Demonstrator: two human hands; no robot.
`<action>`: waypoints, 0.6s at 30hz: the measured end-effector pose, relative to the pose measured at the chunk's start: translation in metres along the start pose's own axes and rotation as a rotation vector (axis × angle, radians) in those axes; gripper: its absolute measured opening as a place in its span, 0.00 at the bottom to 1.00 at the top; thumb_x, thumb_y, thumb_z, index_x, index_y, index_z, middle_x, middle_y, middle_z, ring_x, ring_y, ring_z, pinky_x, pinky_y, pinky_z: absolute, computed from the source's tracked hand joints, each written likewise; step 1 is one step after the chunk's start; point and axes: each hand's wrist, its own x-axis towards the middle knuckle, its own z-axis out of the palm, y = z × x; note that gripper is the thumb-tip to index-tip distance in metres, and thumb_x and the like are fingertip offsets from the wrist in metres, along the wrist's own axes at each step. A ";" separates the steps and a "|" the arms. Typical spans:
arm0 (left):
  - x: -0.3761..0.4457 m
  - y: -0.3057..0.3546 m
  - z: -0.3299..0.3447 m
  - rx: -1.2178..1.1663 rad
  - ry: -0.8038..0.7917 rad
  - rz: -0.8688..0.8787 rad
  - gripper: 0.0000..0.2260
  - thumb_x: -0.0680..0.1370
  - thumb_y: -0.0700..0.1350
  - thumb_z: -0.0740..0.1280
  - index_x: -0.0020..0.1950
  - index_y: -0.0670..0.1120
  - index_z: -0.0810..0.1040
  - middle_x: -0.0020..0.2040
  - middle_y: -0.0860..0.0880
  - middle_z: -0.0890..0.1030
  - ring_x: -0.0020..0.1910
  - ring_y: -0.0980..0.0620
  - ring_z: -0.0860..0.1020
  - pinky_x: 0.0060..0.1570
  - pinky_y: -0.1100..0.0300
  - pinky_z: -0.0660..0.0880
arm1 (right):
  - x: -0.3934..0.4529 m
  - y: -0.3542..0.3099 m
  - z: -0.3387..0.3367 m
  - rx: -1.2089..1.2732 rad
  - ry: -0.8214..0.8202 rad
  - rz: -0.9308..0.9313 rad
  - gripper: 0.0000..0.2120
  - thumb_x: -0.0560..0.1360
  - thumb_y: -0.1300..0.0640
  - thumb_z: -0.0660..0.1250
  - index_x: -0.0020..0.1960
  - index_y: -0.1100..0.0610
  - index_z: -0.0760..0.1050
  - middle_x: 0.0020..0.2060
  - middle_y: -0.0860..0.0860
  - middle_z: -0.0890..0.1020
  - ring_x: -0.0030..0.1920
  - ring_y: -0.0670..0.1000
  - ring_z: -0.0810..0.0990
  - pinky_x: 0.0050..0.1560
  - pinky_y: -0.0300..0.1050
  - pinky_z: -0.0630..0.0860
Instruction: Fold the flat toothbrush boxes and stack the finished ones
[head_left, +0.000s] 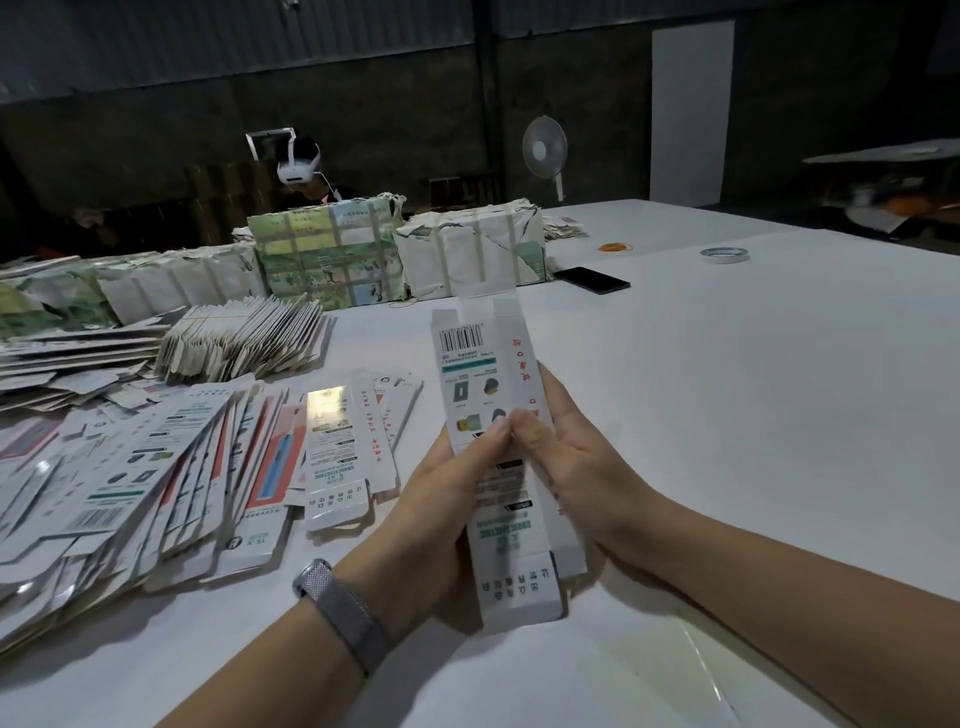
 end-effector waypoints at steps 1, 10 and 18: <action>0.000 -0.001 0.001 -0.024 0.010 0.007 0.14 0.74 0.56 0.66 0.58 0.59 0.82 0.48 0.48 0.87 0.44 0.47 0.87 0.37 0.58 0.82 | 0.000 0.000 0.002 -0.023 0.005 -0.028 0.26 0.79 0.47 0.60 0.77 0.43 0.58 0.64 0.49 0.79 0.62 0.53 0.81 0.58 0.55 0.81; -0.005 0.003 0.008 -0.204 0.061 0.039 0.22 0.69 0.69 0.56 0.51 0.62 0.84 0.43 0.48 0.88 0.41 0.47 0.87 0.30 0.57 0.81 | -0.007 -0.008 0.010 -0.176 -0.092 -0.075 0.20 0.79 0.47 0.63 0.64 0.27 0.63 0.61 0.41 0.80 0.59 0.49 0.82 0.55 0.52 0.82; -0.004 0.006 0.002 -0.182 0.041 0.004 0.20 0.70 0.68 0.59 0.50 0.59 0.83 0.41 0.47 0.87 0.37 0.46 0.87 0.29 0.57 0.81 | -0.007 -0.009 0.009 -0.233 -0.167 -0.082 0.26 0.76 0.48 0.65 0.67 0.29 0.57 0.65 0.42 0.77 0.61 0.46 0.80 0.58 0.49 0.81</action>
